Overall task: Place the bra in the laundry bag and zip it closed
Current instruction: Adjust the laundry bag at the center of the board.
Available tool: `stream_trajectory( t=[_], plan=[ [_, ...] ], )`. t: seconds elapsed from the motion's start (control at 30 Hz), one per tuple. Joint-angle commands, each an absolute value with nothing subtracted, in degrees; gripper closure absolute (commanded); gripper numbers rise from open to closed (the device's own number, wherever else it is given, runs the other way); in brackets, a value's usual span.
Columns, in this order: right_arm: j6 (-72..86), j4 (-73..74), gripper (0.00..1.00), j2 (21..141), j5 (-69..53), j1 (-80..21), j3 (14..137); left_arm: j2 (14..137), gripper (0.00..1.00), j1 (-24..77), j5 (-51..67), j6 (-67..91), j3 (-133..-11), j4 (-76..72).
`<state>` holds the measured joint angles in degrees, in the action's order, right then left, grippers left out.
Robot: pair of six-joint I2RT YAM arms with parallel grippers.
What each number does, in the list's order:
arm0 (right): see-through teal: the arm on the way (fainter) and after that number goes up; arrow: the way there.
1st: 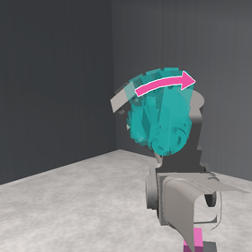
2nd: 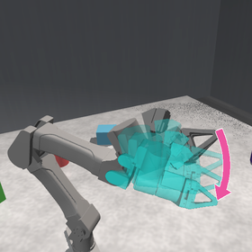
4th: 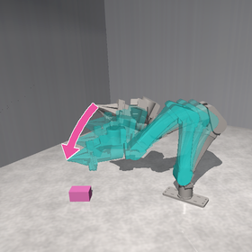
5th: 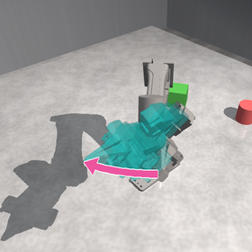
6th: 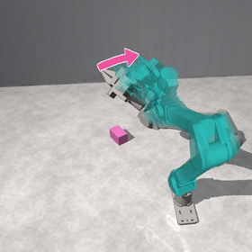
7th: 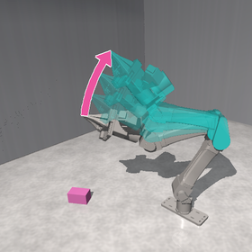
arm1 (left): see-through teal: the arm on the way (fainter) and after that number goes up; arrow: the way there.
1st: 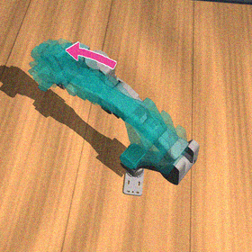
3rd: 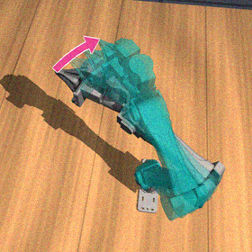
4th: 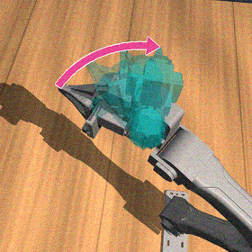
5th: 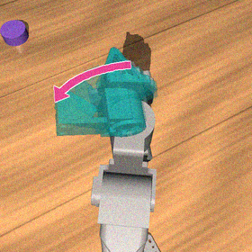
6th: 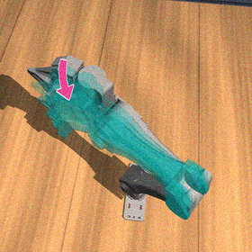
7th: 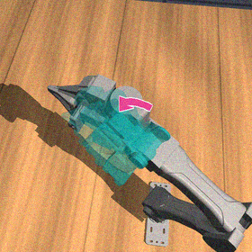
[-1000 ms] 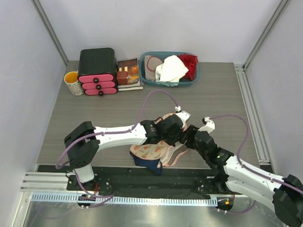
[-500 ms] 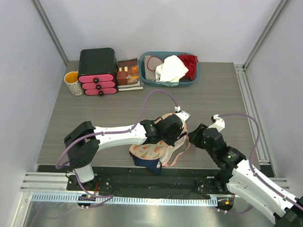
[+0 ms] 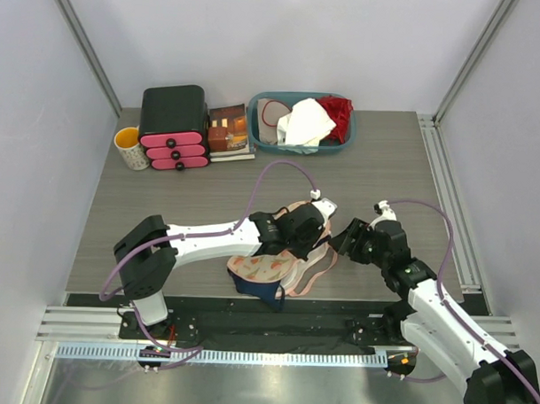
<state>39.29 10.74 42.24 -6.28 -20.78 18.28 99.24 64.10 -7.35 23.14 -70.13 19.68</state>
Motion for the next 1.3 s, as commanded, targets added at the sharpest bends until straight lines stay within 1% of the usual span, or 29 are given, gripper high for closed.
stream_trajectory(
  t=[0.0, 0.1, 0.13, 0.17, 0.4, 0.53, 0.6, 0.63, 0.67, 0.7, 0.73, 0.77, 0.8, 0.83, 0.87, 0.9, 0.93, 0.97, 1.03, 1.07, 1.17, 1.2, 1.27],
  plan=[
    [38.14, 4.58, 0.37, 39.2, -14.93, -20.48, 15.04, 96.77, 1.0, 63.63, -7.29, 20.57, -72.6, 22.23],
    [39.19, 1.77, 0.4, 39.02, -16.17, -20.48, 12.93, 95.37, 1.0, 63.54, -7.56, 19.07, -72.25, 23.46],
    [39.81, 0.45, 0.44, 39.89, -16.43, -20.48, 12.31, 94.84, 1.0, 63.54, -7.56, 18.38, -71.9, 23.47],
    [40.42, -3.65, 0.46, 40.42, -18.09, -20.57, 11.96, 94.49, 1.0, 63.46, -7.38, 18.02, -71.2, 23.29],
    [39.72, -15.01, 0.51, 49.21, -22.05, -20.48, 10.11, 92.46, 1.0, 63.37, -4.93, 15.82, -69.87, 23.12],
    [41.66, -21.87, 0.56, 52.55, -23.46, -20.65, 8.7, 92.72, 1.0, 63.28, -4.74, 15.12, -69.96, 23.73],
    [42.53, -25.39, 0.66, 55.26, -23.47, -21.0, 7.83, 93.25, 1.0, 63.28, -4.92, 15.12, -70.14, 23.91],
    [44.45, -27.05, 0.78, 55.98, -23.38, -21.79, 7.3, 93.34, 1.0, 63.28, -5.53, 15.12, -70.4, 24.08],
    [45.43, -30.81, 0.83, 56.68, -23.03, -22.49, 6.51, 93.51, 1.0, 63.28, -6.41, 15.29, -70.66, 24.17],
    [47.01, -32.68, 0.92, 57.3, -22.07, -23.54, 4.94, 93.78, 0.99, 63.28, -7.29, 16.25, -70.75, 24.43],
    [49.81, -33.91, 0.96, 57.3, -17.8, -26.77, 4.14, 94.04, 0.95, 63.28, -8.6, 16.87, -71.19, 25.13],
    [52.1, -35.84, 0.99, 57.04, -13.84, -28.46, 3.26, 94.3, 0.9, 63.19, -10.96, 17.75, -71.54, 25.4],
    [54.21, -37.69, 0.99, 56.78, -10.32, -31.09, 0.99, 94.48, 0.75, 63.19, -12.29, 18.54, -71.72, 25.92],
    [58.58, -39.71, 0.99, 55.91, -2.02, -33.38, 0.18, 94.31, 0.68, 63.19, -13.52, 20.29, -71.54, 25.75],
    [60.71, -41.9, 0.99, 55.38, 3.29, -38.62, -2.0, 93.87, 0.6, 63.19, -16.15, 21.26, -71.11, 25.32],
    [62.3, -42.79, 0.99, 54.59, 7.69, -41.28, -3.67, 92.3, 0.51, 63.19, -17.3, 22.4, -70.58, 24.79],
    [63.88, -42.89, 0.99, 52.84, 12.69, -43.57, -4.3, 91.24, 0.49, 63.19, -18.1, 24.94, -68.92, 23.39],
    [66.07, -41.15, 0.99, 51.78, 20.57, -48.21, -4.48, 89.75, 0.49, 63.28, -18.63, 26.09, -67.95, 22.51],
    [67.93, -37.37, 0.99, 50.1, 27.48, -50.96, -3.52, 84.85, 0.47, 63.28, -19.16, 29.51, -64.27, 20.23],
    [68.11, -33.18, 0.99, 49.66, 30.38, -51.41, -1.34, 83.07, 0.47, 63.37, -19.33, 33.1, -62.77, 19.52],
    [67.33, -27.79, 0.99, 52.63, 30.85, -51.5, 3.76, 74.81, 0.52, 63.98, -20.39, 40.48, -55.48, 16.18],
    [67.06, -28.21, 0.99, 53.95, 29.63, -51.5, 4.21, 72.62, 0.54, 64.33, -21.09, 42.61, -53.81, 15.82],
    [67.06, -30.31, 0.98, 56.5, 27.61, -51.5, 4.66, 67.62, 0.54, 65.47, -22.84, 46.3, -49.67, 15.82]
  ],
)
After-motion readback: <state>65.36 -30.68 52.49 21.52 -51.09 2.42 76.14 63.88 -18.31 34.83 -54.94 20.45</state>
